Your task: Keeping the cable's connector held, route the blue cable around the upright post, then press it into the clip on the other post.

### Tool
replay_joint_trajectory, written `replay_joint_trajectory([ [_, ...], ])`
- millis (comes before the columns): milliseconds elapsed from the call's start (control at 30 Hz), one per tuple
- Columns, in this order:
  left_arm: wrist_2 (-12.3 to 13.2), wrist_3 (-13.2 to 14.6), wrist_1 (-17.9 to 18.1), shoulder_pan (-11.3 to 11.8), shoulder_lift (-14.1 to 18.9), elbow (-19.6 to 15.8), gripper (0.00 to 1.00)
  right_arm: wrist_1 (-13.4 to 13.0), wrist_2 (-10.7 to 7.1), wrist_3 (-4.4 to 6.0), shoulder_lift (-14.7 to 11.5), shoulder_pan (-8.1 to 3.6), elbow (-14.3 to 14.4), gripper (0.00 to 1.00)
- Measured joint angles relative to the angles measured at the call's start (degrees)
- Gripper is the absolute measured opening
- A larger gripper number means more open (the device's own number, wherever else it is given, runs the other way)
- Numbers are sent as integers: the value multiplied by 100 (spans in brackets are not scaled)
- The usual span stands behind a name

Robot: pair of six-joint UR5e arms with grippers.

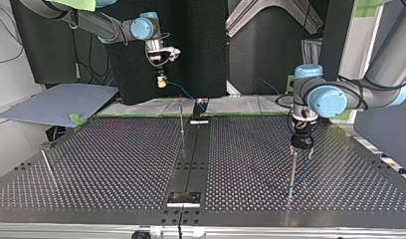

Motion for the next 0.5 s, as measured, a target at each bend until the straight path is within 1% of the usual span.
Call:
replay_joint_trajectory([
  [133,70,-181,10,-31,51,-94,99,0,-1,0,0,0,0,0],
  [333,67,-476,90,-52,221,-239,99,0,0,0,0,0,0,0],
  [500,74,-550,67,-57,315,-320,99,0,1,0,0,-1,0,0],
])
